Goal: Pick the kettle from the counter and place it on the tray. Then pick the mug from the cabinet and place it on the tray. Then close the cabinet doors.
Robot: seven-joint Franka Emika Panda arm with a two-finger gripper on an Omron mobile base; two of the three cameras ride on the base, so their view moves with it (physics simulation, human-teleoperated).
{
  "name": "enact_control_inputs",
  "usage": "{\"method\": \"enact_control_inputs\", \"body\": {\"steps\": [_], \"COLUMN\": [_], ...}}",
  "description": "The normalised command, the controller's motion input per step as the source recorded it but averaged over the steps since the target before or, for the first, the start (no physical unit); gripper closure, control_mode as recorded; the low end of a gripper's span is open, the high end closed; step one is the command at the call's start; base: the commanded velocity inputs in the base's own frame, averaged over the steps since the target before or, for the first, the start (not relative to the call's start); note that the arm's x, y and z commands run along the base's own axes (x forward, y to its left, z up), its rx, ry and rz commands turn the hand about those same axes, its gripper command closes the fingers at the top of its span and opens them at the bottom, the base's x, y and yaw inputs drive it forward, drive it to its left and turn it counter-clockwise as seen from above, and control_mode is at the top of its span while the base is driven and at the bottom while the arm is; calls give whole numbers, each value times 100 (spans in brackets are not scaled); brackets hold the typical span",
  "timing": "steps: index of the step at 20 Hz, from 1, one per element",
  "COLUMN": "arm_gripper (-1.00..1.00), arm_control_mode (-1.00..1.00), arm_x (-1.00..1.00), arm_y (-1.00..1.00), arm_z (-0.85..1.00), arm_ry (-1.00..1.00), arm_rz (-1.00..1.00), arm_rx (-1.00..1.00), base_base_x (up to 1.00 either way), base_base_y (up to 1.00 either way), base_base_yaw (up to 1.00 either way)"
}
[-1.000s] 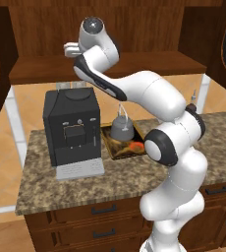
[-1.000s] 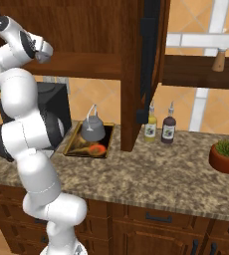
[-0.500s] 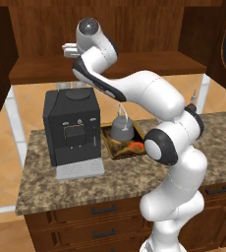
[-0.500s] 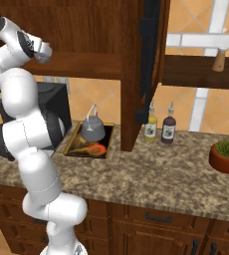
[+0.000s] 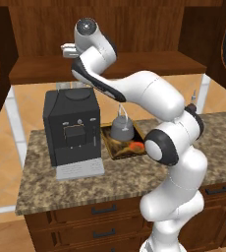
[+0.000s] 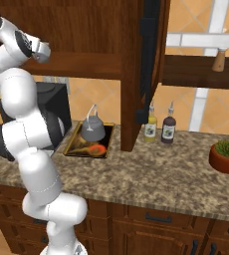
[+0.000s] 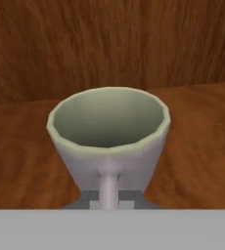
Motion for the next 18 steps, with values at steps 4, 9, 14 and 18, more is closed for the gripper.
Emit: {"method": "enact_control_inputs", "body": {"steps": [4, 9, 14, 18], "arm_gripper": [100, 100, 100, 100], "arm_control_mode": [-100, -100, -100, -100], "arm_x": [-48, -57, -69, -78], "arm_y": [-3, -7, -21, -40], "arm_z": [0, 0, 4, 4], "arm_ry": [-2, -3, -4, 0], "arm_rz": [1, 4, 15, 28], "arm_rx": [0, 1, 0, 1], "base_base_x": [0, 0, 0, 0], "base_base_y": [0, 0, 0, 0], "base_base_yaw": [0, 0, 0, 0]}}
